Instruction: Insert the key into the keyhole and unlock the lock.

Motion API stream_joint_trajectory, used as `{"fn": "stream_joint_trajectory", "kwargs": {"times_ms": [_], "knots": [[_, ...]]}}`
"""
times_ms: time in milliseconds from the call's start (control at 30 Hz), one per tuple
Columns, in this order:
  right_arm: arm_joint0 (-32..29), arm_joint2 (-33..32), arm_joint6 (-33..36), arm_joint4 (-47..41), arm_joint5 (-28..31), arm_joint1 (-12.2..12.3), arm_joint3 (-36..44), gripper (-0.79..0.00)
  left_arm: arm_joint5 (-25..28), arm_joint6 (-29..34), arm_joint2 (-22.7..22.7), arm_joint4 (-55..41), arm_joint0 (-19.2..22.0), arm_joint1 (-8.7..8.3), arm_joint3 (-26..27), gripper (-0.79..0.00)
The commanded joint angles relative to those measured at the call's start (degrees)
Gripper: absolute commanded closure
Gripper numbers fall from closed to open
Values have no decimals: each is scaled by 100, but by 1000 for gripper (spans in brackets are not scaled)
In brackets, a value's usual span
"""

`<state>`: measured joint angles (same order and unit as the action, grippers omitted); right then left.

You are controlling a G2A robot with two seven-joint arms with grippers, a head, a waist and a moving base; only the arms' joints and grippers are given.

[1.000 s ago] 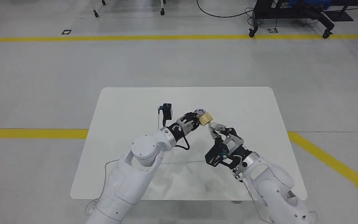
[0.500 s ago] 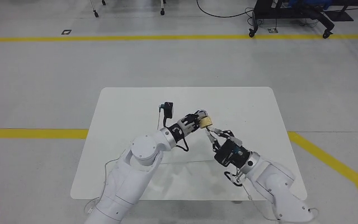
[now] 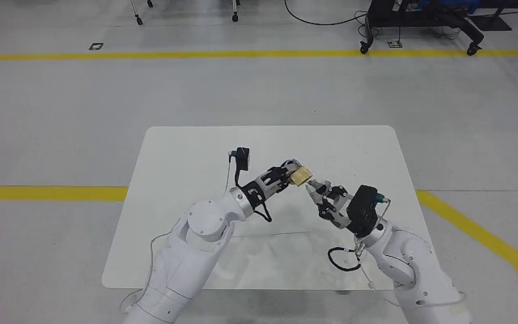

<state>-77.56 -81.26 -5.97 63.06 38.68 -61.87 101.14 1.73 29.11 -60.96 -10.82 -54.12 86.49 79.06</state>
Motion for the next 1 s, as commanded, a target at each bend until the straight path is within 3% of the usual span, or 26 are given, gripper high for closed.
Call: {"fn": "stream_joint_trajectory", "kwargs": {"times_ms": [0,33,67,100,367,500,600,667,900,967], "knots": [[37,-50,159,-189,-20,5,-44,0,53,34,-42,-22,-16,-11,16,0],[52,-62,249,-160,-69,7,-32,0,71,66,-67,-98,-32,-13,27,0],[59,-55,296,-125,-83,9,-9,-283,71,89,-92,-124,-35,-19,36,0],[59,-49,314,-76,-98,9,7,-785,57,103,-113,-127,-39,-25,43,0],[31,-145,162,79,-343,8,32,-785,-234,146,-211,57,-81,-81,220,0],[-44,-94,-84,1232,-684,24,336,-785,-525,74,-222,239,-109,-106,355,0],[-124,147,-254,2997,-1105,55,583,-785,-746,92,-241,271,-128,-123,481,0],[-164,417,-437,3573,-1423,39,566,-785,-892,94,-244,336,-130,-135,584,0],[88,719,-481,3574,-2234,-63,258,-785,-1229,158,-194,623,-128,-173,797,0],[152,719,-446,3532,-2340,-79,189,-739,-1310,222,-180,714,-117,-187,822,0]]}}
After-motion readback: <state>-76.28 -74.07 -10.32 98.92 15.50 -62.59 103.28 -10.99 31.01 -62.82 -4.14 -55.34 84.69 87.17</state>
